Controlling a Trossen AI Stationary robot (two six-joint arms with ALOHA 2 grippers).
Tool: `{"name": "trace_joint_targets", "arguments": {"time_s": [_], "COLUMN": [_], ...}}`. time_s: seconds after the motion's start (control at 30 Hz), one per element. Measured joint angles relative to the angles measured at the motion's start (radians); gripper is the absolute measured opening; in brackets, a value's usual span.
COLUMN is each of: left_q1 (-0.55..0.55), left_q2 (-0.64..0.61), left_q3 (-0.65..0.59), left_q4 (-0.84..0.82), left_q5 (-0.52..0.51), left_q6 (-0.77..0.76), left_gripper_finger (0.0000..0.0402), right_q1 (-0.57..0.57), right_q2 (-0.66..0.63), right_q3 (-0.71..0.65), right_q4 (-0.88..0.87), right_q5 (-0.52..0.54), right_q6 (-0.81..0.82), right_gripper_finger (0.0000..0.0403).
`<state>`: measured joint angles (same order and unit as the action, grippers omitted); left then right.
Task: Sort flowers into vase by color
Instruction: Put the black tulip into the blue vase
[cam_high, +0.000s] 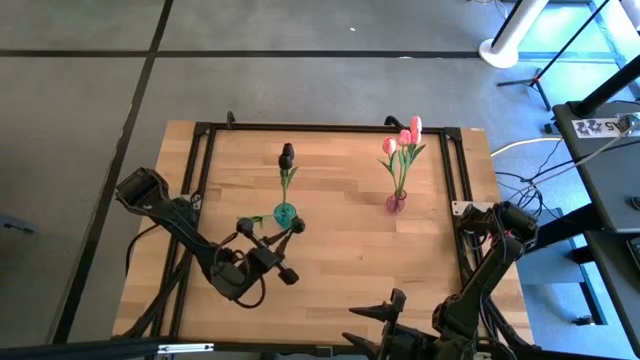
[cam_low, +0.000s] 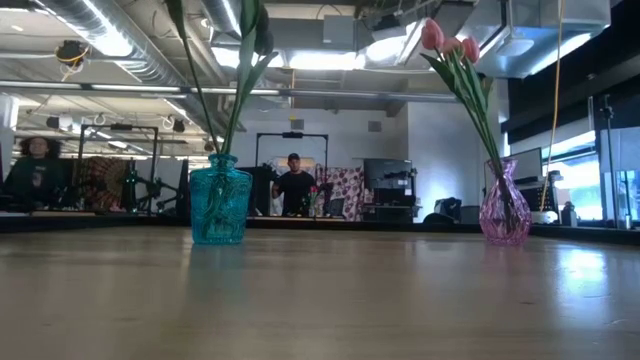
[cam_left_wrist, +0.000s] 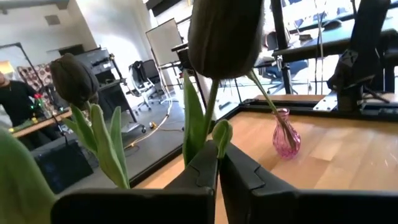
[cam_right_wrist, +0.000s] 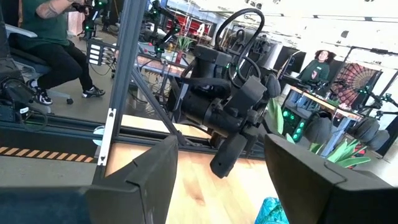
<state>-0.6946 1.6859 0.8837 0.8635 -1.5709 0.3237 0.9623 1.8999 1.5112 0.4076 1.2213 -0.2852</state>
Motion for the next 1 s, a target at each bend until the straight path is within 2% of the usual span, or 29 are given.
{"name": "trace_joint_targets", "arguments": {"time_s": [0.17,0.4,0.57,0.83,1.0], "left_q1": [-0.016,-0.047,-0.048,-0.029,-0.027], "left_q2": [0.000,0.000,0.000,0.000,0.000], "left_q3": [0.000,0.000,0.000,0.000,0.000], "left_q4": [-0.028,-0.046,-0.066,-0.070,-0.084], "left_q5": [0.000,0.000,0.000,0.000,0.000], "left_q6": [0.017,0.152,0.157,0.126,0.135], "left_gripper_finger": [0.0003,0.0003,0.0006,0.0064,0.0098], "right_q1": [0.000,0.000,0.000,0.000,0.000], "right_q2": [0.000,0.000,0.000,0.000,0.000], "right_q3": [0.000,0.000,0.000,0.000,0.000], "right_q4": [0.000,0.001,0.001,-0.001,-0.080], "right_q5": [0.000,0.000,0.000,-0.001,-0.001], "right_q6": [0.000,0.000,0.000,0.001,0.076], "right_gripper_finger": [0.0237,0.0237,0.0237,0.0237,0.0237]}}
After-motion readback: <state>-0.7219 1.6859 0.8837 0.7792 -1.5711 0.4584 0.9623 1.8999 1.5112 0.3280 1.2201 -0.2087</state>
